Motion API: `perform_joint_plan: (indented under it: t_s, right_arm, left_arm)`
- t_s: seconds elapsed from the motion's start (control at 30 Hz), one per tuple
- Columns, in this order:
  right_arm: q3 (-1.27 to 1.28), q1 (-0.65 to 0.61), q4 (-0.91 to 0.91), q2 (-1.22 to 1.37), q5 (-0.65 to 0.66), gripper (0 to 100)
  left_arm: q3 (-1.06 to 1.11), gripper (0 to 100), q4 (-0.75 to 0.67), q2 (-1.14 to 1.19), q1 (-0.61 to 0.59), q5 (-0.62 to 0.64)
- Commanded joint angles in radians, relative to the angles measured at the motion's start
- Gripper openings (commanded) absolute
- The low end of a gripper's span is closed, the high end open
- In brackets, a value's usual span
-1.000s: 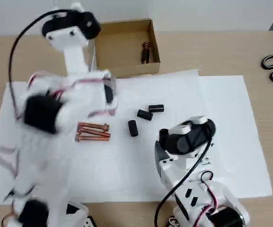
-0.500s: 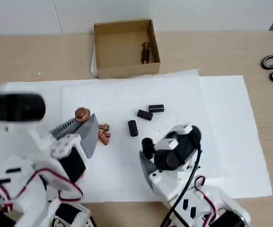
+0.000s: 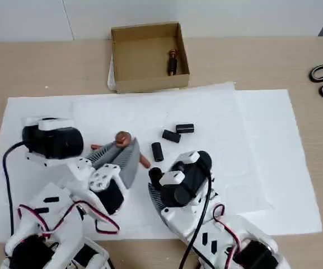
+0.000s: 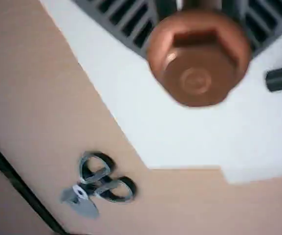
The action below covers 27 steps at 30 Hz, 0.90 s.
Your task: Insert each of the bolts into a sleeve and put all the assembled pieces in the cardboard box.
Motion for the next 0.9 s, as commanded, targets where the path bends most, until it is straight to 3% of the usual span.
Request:
perform_joint_plan:
  t_s: [0.0,0.87]
  right_arm:
    - [0.020,-0.030,-0.044,-0.008,0.011,0.5]
    - [0.034,0.019,-0.051,-0.008,0.017,0.5]
  left_arm:
    - [-0.008,1,-0.034,-0.009,0.029,0.009]
    - [-0.096,1,0.080,-0.006,0.032,-0.009]
